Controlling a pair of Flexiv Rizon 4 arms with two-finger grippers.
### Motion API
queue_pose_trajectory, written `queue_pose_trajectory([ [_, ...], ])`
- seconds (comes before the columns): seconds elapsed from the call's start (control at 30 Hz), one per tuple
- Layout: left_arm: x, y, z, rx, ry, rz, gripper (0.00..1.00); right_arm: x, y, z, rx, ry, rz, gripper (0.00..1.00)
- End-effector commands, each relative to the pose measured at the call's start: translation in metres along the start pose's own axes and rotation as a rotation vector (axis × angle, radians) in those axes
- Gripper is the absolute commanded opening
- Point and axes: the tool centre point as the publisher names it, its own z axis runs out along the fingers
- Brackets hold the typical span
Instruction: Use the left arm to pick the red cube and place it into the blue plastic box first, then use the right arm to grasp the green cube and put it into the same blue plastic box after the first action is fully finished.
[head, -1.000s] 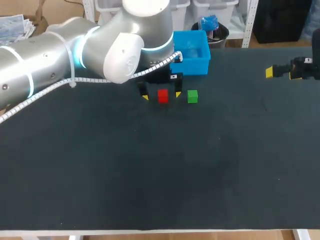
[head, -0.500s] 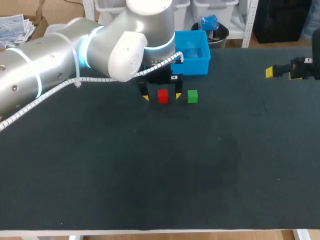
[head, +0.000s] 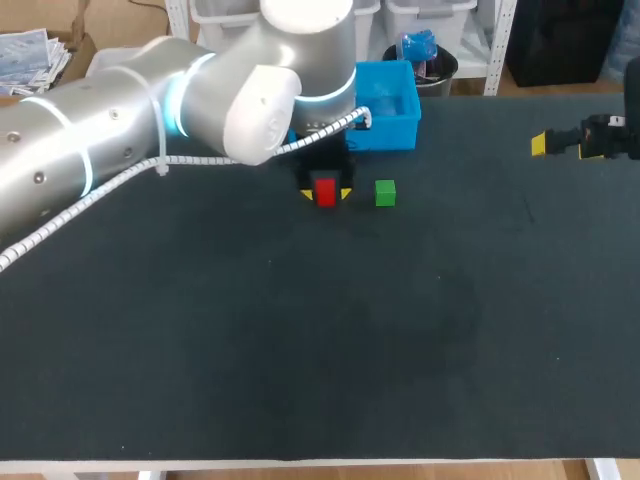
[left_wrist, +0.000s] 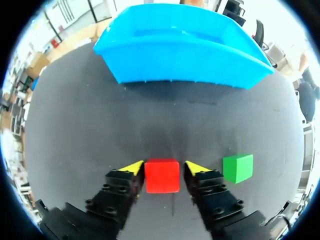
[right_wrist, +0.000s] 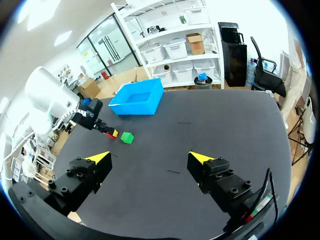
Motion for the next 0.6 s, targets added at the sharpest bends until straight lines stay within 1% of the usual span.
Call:
queue_pose_trajectory([
  [0.03,0.0,-0.002,0.0,-0.01,0.002,0.0,0.0,0.0,0.0,0.0,0.0,0.001,0.0,1.0],
  [0.3,0.003,-0.005,-0.007,-0.01,-0.009,0.0,0.0,0.0,0.0,0.0,0.0,0.001,0.0,1.0],
  [0.47,-0.001,-0.005,-0.025,-0.013,-0.021,0.005,0.0,0.0,0.0,0.0,0.0,0.001,0.0,1.0],
  [0.6,-0.008,-0.003,-0.05,-0.008,-0.053,0.014,0.0,0.0,0.0,0.0,0.0,0.001,0.0,1.0],
])
